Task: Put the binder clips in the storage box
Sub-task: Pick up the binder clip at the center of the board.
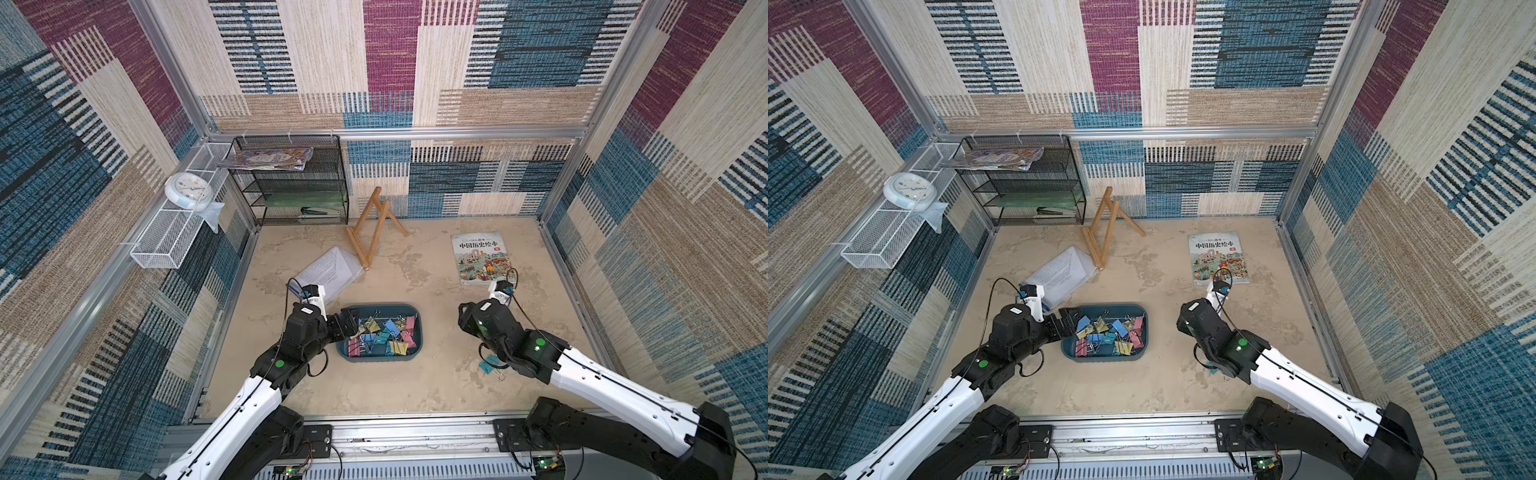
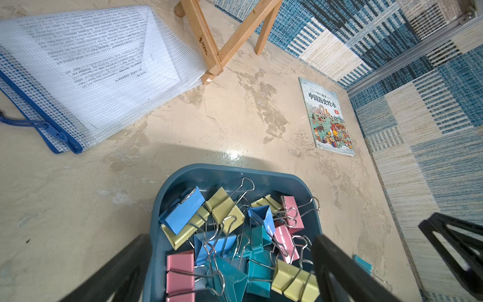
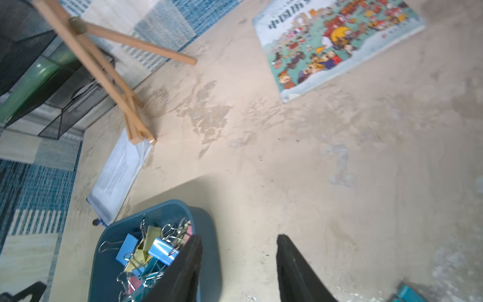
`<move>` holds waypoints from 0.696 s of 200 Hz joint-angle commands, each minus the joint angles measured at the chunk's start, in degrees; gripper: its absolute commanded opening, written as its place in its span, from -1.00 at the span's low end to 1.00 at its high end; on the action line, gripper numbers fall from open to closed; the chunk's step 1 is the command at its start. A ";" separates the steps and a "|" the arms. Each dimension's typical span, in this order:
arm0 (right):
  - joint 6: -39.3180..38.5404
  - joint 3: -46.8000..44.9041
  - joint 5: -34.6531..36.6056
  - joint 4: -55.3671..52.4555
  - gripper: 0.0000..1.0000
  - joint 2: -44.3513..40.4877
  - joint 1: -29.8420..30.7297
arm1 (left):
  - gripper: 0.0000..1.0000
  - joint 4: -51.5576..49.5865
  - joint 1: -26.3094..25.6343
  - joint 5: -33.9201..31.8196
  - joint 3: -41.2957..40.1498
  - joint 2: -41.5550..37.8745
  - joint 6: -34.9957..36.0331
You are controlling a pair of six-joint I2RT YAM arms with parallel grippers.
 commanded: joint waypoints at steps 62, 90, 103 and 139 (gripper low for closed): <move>20.59 -5.03 -5.20 -24.42 0.00 -3.61 -12.64 | 0.98 1.91 0.05 -0.15 -0.34 0.60 0.49; 21.61 -5.18 -9.52 -26.85 0.00 -1.40 -15.92 | 0.98 2.06 0.03 -0.15 -0.27 0.77 0.53; 22.09 -5.06 -10.69 -28.04 0.02 -0.20 -16.25 | 0.98 1.70 0.02 -0.15 -0.10 0.69 0.61; 20.63 -7.41 -14.13 -25.65 0.07 -0.55 -16.41 | 0.97 2.31 0.07 -0.13 -0.63 0.91 0.29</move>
